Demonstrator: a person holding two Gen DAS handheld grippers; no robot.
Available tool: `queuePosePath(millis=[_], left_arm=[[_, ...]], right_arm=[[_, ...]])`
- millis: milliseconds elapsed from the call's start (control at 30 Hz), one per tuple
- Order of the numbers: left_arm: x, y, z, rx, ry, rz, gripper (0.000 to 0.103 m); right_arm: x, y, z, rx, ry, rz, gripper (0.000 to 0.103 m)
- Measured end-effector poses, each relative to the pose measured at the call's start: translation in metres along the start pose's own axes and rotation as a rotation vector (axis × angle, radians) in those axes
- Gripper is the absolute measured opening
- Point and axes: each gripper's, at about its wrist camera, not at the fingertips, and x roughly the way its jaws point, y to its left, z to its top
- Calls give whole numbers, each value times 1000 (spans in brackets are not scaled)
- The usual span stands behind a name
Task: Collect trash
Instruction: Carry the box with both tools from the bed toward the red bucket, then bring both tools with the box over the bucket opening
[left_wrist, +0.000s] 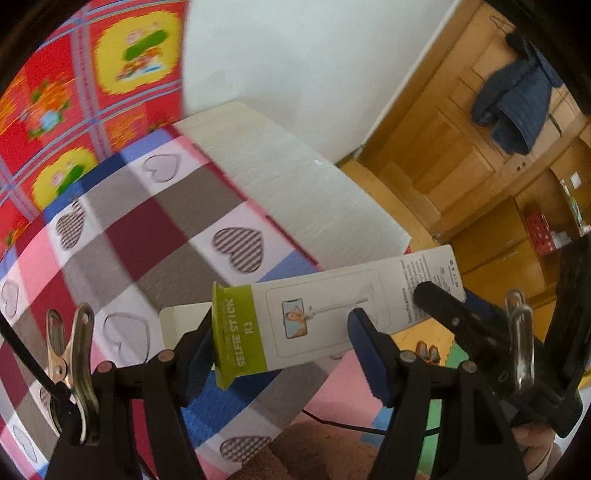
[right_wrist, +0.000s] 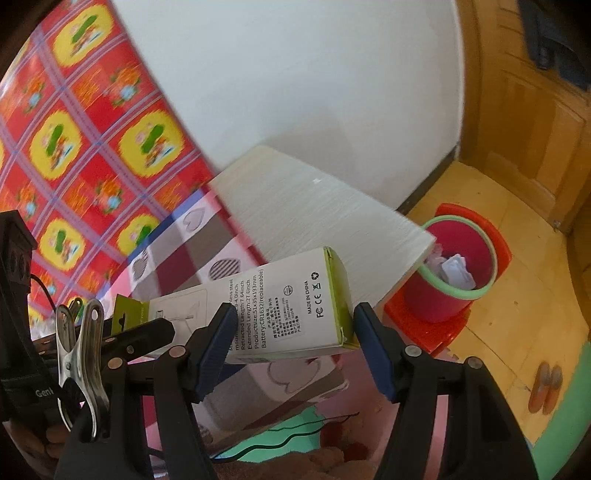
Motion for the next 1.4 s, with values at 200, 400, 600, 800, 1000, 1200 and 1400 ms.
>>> queuePosePath(millis=[200,400,600,800,1000,1200,1400], left_arm=[[17,-23,15,59,16,-26,71],[34,-53,28,100,22,-39,71],[52,-94,47,117,11,-33,71],[80,-144,64,129,30,-35,71],[112,-197,82,121,50,-45,71],[148,-251,95,118,64,-55,71],[181,-298,102,135,56,-49,71]], right_arm=[[-4,-24,10,59,-28,-37,68],[-5,-54,17,98,-43,-60,68],[-6,-96,35,113,-64,-59,68],[-9,-146,59,111,-62,-67,68],[-11,-204,80,106,-47,-81,68],[-15,-264,97,111,-27,-102,68],[-15,-321,113,111,-7,-123,68]])
